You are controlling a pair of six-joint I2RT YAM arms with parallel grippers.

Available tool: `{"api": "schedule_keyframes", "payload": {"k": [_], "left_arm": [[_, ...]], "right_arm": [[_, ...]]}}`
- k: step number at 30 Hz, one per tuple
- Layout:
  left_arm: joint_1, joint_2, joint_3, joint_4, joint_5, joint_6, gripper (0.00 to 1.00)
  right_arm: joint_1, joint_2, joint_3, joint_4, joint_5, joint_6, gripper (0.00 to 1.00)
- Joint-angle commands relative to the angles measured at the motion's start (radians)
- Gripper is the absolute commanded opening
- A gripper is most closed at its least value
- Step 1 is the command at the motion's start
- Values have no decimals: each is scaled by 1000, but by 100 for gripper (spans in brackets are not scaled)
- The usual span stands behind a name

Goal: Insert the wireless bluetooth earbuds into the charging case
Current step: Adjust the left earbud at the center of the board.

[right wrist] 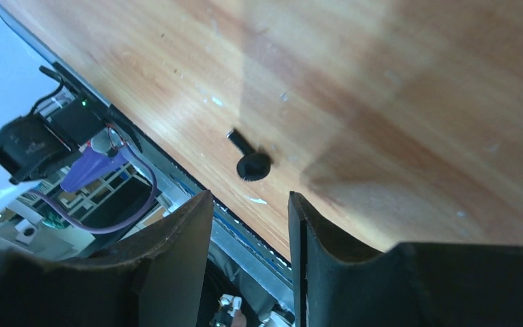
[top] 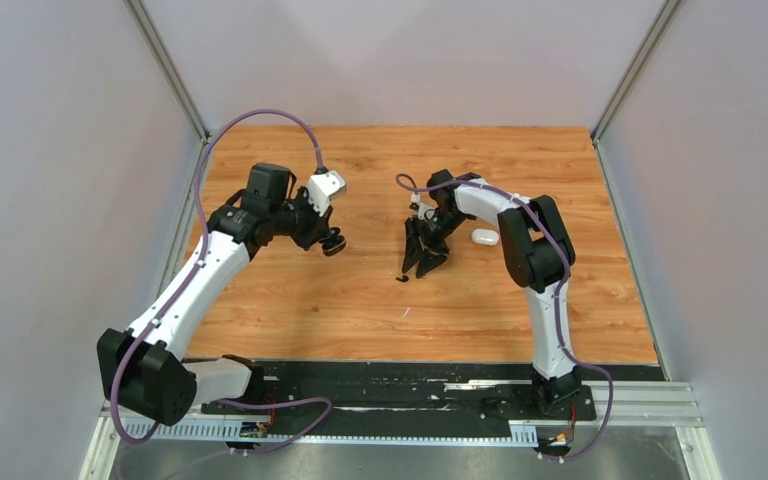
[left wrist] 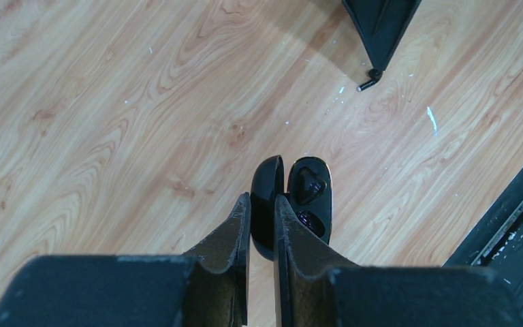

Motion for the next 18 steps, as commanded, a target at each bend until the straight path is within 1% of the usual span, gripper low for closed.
{"api": "schedule_keyframes", "payload": {"k": [1, 8, 10, 12, 18], "left_arm": [[10, -46, 1, 31, 4, -18, 0], [17, -57, -12, 37, 8, -25, 0], [18, -59, -15, 40, 9, -26, 0], [18, -60, -15, 40, 9, -27, 0], [19, -66, -14, 38, 11, -17, 0]], "right_arm": [[0, 33, 59, 11, 37, 100, 45], [28, 67, 100, 10, 28, 106, 44], [32, 77, 106, 6, 37, 111, 43], [33, 86, 113, -6, 63, 123, 42], [52, 81, 107, -43, 144, 117, 43]]}}
